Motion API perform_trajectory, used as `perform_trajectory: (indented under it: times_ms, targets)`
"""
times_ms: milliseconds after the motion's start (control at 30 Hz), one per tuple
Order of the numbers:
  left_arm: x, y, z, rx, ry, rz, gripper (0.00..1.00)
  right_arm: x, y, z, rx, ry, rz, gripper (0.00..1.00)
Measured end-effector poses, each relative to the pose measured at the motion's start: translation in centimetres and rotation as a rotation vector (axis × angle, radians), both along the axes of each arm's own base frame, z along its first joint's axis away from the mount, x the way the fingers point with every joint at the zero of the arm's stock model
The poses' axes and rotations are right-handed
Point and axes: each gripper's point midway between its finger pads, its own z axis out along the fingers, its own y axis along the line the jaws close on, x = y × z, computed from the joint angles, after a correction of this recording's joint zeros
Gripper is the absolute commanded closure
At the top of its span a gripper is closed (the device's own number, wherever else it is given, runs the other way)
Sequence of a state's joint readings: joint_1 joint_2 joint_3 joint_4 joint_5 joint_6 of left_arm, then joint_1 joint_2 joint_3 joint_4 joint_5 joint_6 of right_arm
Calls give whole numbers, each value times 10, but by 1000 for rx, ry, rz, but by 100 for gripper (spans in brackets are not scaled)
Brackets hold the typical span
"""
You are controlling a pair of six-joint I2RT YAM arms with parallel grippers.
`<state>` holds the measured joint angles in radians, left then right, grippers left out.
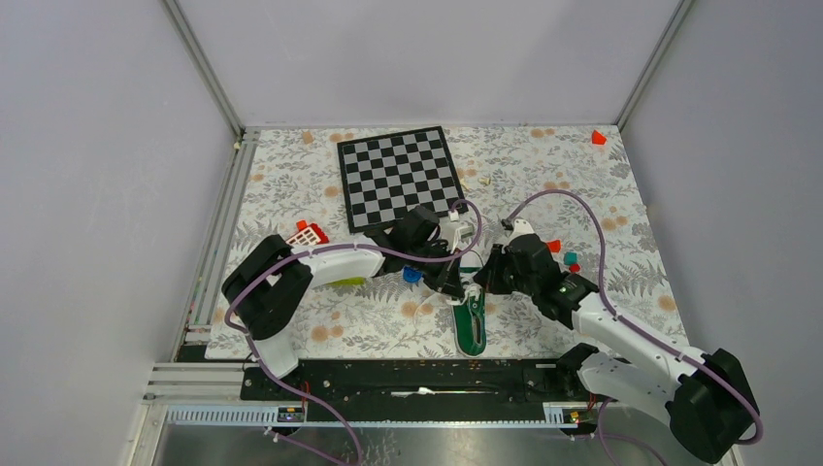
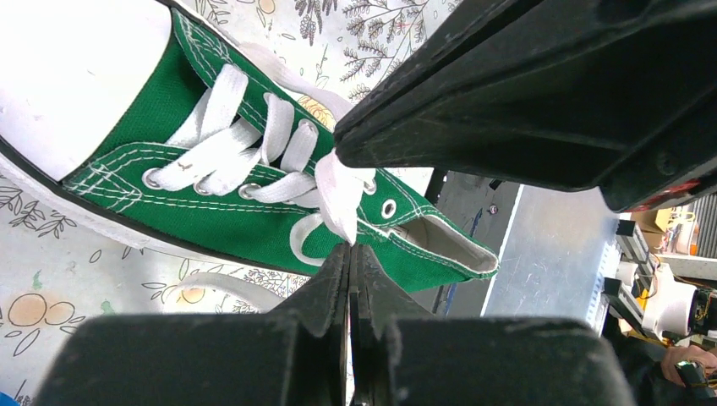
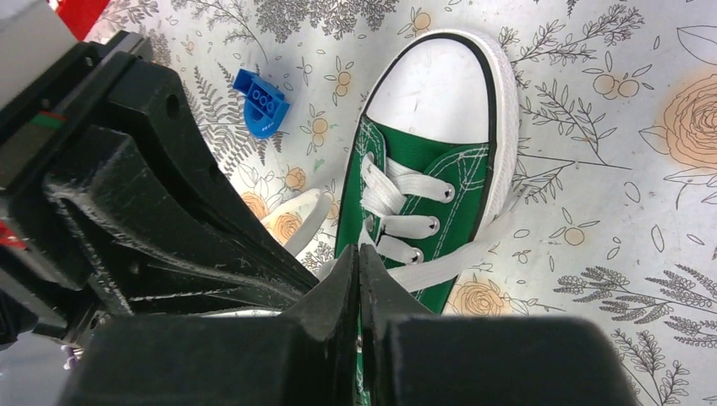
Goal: Tie the shoes
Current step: Cross the shoelace with the shoelace.
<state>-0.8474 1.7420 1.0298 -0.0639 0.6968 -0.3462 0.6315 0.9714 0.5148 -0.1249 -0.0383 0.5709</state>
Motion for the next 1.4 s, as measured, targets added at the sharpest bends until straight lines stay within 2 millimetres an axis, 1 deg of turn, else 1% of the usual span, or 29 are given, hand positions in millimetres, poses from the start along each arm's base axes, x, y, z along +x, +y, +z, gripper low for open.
perform_trajectory:
  times_ms: [100,133,167,200,333,467,667,700,767,800,867,1000,1233,1400]
  targets:
    - [0,0,0,2,1,0,100,-1,0,5,19,-7,-6,100]
    - [0,0,0,2,1,1,100,-2,0,6,28,-11,-5,91]
    - [0,0,0,0,1,2,100,-4,0,6,35,-12,-6,87]
    - [1,-1,1,-2,-1,3,100,-6,-1,6,41,-13,-8,86]
    - [2,-1,3,-6,-5,14,100,-13,-3,8,66,-9,-5,87]
    - [3,1,7,-11,-12,27,100,-19,1,11,102,6,8,88]
    - [5,3,10,-21,-20,44,100,-27,7,1,131,63,27,88]
    - [6,3,11,-22,-21,46,100,-28,8,0,133,69,29,85]
    - [7,3,11,-22,-22,49,100,-28,10,-1,139,80,31,73]
    - [7,3,11,-21,-21,51,100,-28,12,-1,144,81,32,69]
    - [7,3,10,-20,-22,54,100,-27,14,1,160,80,36,66]
    - [8,3,10,-18,-22,58,100,-25,17,5,178,67,39,66]
    - [8,3,10,-17,-22,61,100,-23,22,6,211,66,33,66]
    - [12,5,8,-7,-24,75,100,-21,28,4,235,82,33,72]
